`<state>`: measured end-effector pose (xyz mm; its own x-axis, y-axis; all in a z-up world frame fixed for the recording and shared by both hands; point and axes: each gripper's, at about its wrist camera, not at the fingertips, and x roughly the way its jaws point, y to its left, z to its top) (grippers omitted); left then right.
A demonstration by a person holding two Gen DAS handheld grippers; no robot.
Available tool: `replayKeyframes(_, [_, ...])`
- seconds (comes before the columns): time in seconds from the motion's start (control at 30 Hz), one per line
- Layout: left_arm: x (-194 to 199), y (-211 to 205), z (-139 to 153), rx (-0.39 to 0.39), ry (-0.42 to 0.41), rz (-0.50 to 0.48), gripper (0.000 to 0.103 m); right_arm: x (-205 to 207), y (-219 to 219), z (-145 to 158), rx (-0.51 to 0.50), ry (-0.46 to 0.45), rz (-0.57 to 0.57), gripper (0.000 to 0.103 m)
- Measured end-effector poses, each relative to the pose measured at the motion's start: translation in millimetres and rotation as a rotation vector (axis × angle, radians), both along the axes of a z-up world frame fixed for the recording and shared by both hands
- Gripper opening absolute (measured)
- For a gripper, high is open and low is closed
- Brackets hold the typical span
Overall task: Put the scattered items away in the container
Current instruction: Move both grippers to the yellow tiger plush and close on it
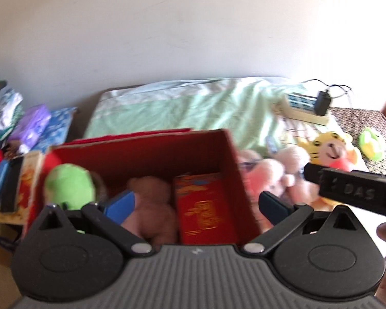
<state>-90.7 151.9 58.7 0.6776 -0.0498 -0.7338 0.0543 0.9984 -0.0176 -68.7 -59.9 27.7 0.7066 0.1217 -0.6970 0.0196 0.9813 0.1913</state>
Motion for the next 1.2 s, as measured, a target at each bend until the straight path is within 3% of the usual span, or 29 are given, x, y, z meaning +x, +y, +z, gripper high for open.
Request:
replayKeyframes(0.4, [26, -117, -32, -0.007, 0.088, -0.106, 0.102, 23, -109, -30, 0.015, 0.094, -0.066, 0.078])
replayKeyframes(0.67, [54, -175, -61, -0.108, 0.123, -0.176, 0.102, 57, -164, -45, 0.101, 0.105, -0.025, 0.078])
replayKeyframes(0.77, [66, -194, -72, -0.116, 0.145, -0.2, 0.102, 73, -174, -53, 0.145, 0.118, 0.01, 0.078])
replayKeyframes(1.07, [104, -213, -105, -0.273, 0.206, -0.195, 0.102, 119, -190, -84, 0.209, 0.181, 0.09, 0.078])
replayKeyframes(1.2, [117, -225, -115, -0.268, 0.222, -0.203, 0.1, 133, -191, -102, 0.26, 0.235, 0.105, 0.078])
